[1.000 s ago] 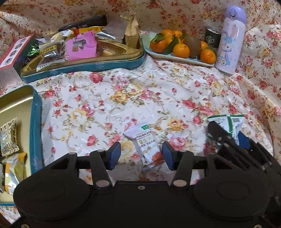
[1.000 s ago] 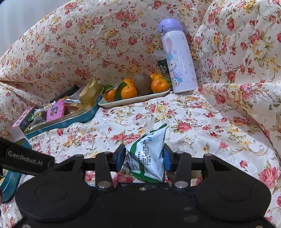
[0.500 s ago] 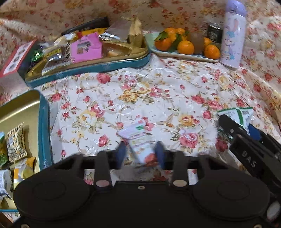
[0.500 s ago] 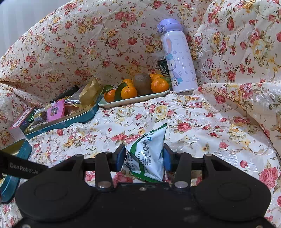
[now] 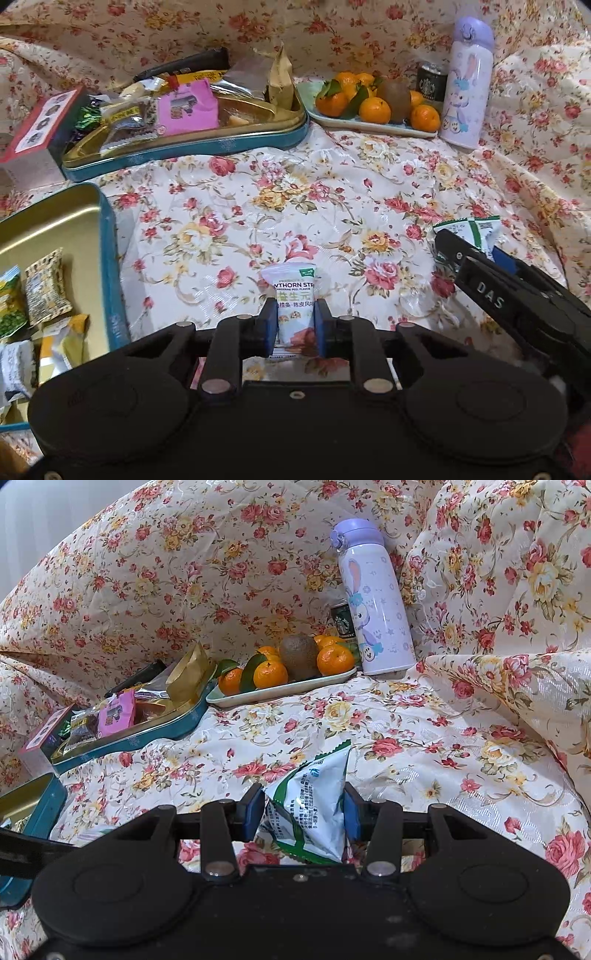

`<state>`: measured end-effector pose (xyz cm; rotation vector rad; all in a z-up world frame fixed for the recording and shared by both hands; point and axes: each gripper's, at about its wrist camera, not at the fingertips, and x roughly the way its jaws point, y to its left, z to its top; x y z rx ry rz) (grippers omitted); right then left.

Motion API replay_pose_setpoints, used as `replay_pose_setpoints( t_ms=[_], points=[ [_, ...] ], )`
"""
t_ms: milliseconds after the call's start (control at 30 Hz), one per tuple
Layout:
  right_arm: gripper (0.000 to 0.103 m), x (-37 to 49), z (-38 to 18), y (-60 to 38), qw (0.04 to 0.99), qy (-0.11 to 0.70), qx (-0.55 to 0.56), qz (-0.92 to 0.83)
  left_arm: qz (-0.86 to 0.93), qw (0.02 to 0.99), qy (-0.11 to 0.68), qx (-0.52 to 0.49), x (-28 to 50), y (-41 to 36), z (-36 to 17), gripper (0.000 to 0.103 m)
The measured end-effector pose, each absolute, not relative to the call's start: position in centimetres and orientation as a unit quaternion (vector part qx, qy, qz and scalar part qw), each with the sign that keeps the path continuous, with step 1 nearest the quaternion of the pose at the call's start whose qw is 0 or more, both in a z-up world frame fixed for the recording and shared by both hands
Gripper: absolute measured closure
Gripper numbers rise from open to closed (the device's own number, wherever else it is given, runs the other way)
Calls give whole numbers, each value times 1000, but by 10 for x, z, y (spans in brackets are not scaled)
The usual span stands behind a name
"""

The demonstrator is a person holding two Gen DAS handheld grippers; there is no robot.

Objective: Organize snacks
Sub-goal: 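Carry the Hawthorn packet and white-green bag over the gold tin tray with both tools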

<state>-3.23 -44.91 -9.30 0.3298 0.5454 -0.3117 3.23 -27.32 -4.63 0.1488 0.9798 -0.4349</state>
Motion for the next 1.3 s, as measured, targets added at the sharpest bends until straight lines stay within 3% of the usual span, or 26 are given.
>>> replay_pose_setpoints(
  t_ms=[667,1167,1300],
  points=[
    [59,-33,-94,-448,937,267,160,-159,-197,875,441,35,-4,-192,-9,76],
    [64,-29,-89,-429,926,291,93,-223,-131,894,429,3,-5,-92,-4,76],
    [70,-34,-80,-419,922,294,101,-231,-110,898,426,-6,1,-64,-5,76]
  ],
)
